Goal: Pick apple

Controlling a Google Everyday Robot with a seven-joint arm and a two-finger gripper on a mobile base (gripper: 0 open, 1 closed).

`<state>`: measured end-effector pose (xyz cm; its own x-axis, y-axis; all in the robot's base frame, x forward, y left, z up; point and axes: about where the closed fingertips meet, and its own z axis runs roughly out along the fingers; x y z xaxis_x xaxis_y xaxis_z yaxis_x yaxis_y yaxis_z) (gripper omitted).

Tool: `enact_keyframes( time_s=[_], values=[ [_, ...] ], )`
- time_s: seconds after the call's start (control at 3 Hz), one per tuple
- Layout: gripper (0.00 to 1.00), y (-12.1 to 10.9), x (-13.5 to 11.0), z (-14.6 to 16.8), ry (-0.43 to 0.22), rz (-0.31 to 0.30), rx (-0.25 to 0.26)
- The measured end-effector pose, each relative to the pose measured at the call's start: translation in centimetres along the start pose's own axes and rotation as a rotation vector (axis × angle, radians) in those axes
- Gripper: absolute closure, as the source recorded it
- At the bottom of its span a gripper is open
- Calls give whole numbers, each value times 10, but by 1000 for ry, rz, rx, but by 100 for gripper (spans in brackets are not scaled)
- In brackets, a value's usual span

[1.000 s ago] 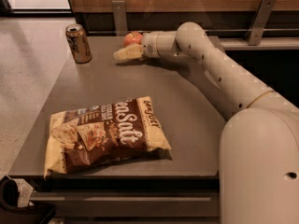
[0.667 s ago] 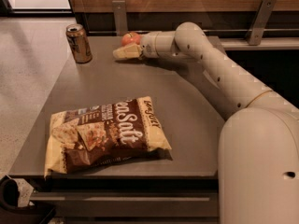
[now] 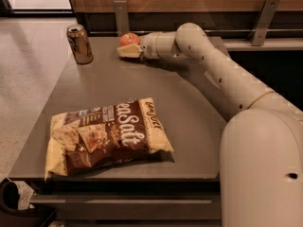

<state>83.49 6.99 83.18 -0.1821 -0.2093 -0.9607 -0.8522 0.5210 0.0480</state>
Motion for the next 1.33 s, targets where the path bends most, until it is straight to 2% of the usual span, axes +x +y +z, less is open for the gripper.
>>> enact_keyframes(
  time_s=[0.33, 0.67, 1.0, 1.33],
  values=[
    [95, 2, 0, 2, 1, 0, -4],
    [100, 3, 0, 4, 2, 0, -8],
    [100, 9, -11, -9, 9, -11, -2],
    [100, 20, -40, -50, 38, -43, 43]
  ],
)
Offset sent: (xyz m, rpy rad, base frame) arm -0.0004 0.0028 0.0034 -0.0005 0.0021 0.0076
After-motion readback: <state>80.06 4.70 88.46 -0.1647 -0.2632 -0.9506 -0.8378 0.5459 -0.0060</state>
